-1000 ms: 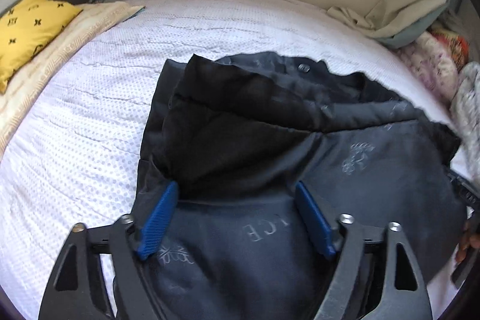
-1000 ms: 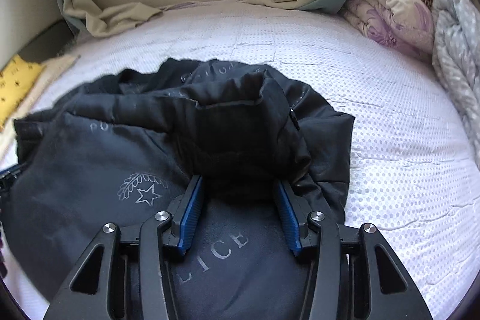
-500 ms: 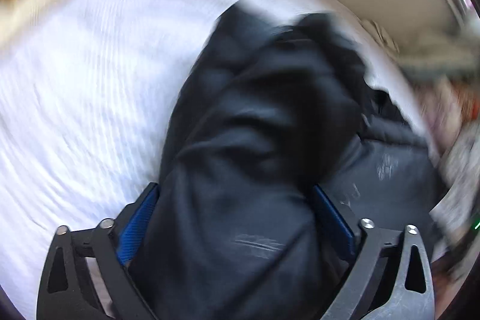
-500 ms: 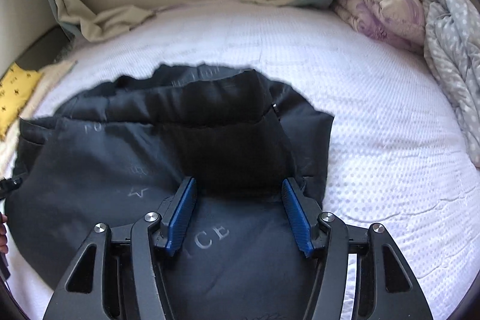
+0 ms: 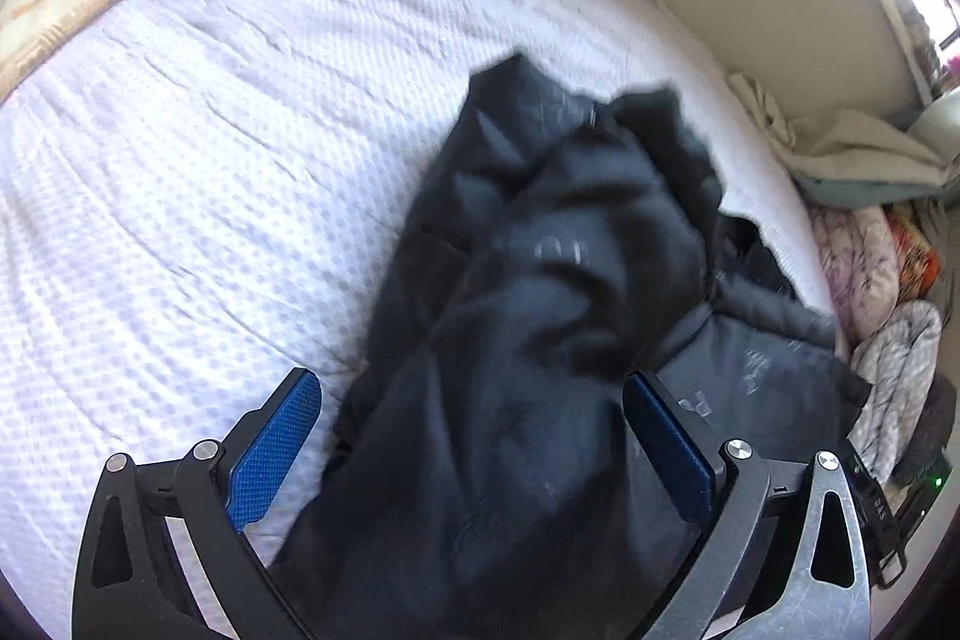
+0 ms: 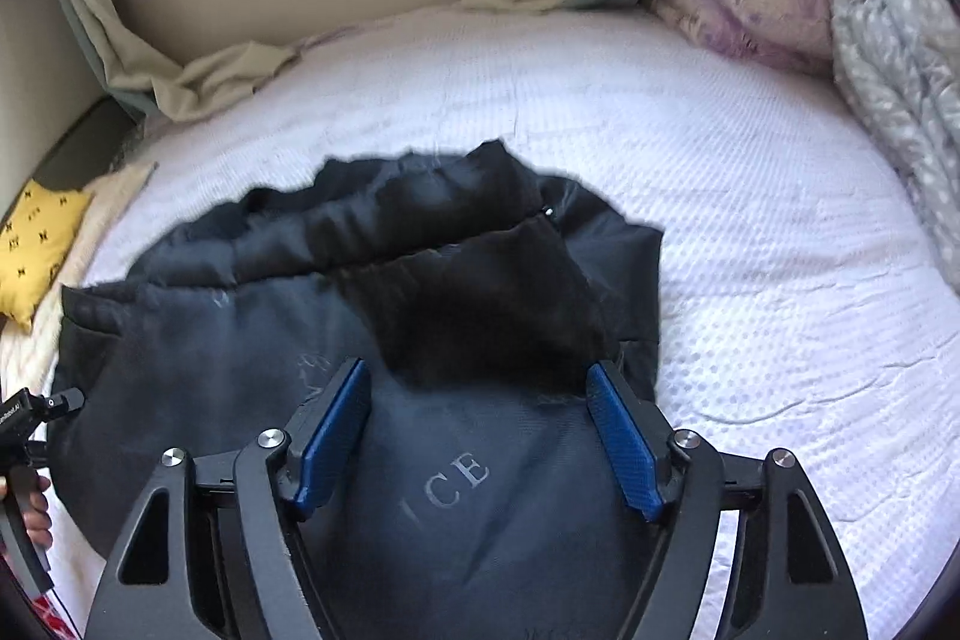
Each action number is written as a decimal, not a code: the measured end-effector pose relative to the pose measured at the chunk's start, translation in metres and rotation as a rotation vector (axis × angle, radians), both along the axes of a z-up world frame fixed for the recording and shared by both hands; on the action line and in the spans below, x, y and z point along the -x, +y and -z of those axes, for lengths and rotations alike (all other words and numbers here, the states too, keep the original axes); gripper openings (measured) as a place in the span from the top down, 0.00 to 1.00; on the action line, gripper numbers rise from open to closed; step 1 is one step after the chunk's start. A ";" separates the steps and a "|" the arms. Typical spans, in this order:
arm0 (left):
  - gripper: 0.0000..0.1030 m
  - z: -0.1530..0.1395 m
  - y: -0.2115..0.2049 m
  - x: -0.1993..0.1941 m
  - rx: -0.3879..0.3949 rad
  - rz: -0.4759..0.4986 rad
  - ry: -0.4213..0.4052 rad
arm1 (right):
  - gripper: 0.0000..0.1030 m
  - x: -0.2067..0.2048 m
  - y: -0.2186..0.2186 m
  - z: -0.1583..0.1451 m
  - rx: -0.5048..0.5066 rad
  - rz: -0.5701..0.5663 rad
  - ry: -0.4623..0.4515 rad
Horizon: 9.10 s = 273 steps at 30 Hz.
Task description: Fold large clothes
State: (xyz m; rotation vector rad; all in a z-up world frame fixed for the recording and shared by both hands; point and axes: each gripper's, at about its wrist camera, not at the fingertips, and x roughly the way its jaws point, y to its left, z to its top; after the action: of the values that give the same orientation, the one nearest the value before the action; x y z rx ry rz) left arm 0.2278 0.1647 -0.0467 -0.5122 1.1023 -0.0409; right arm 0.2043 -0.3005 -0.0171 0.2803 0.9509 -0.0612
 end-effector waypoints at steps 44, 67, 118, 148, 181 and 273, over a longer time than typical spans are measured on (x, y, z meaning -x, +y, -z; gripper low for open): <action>0.21 0.052 0.025 0.030 0.328 -0.054 0.020 | 0.54 0.015 0.158 0.026 0.153 -0.395 -0.028; 0.71 -0.051 -0.059 0.039 0.142 0.185 -0.317 | 0.54 0.009 0.158 0.044 0.159 -0.371 -0.017; 0.75 -0.109 -0.289 0.085 -0.218 0.392 -0.452 | 0.55 0.004 -0.014 0.030 -0.174 -0.216 0.121; 0.70 -0.051 -0.428 0.130 -0.475 0.654 -0.564 | 0.21 0.026 -0.137 0.042 -0.954 -0.022 -0.041; 0.60 -0.020 -0.451 0.129 -0.473 0.819 -0.608 | 0.58 0.033 -0.123 -0.043 -0.369 0.013 -0.165; 0.18 -0.016 -0.288 0.075 -0.243 0.735 -0.274 | 0.19 0.071 -0.024 -0.058 -0.273 -0.154 -0.145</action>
State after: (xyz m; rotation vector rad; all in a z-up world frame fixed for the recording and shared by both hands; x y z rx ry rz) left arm 0.1528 -0.1232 -0.0306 0.1349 0.9581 -0.5954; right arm 0.1333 -0.3243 0.0413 0.4559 0.8336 0.2286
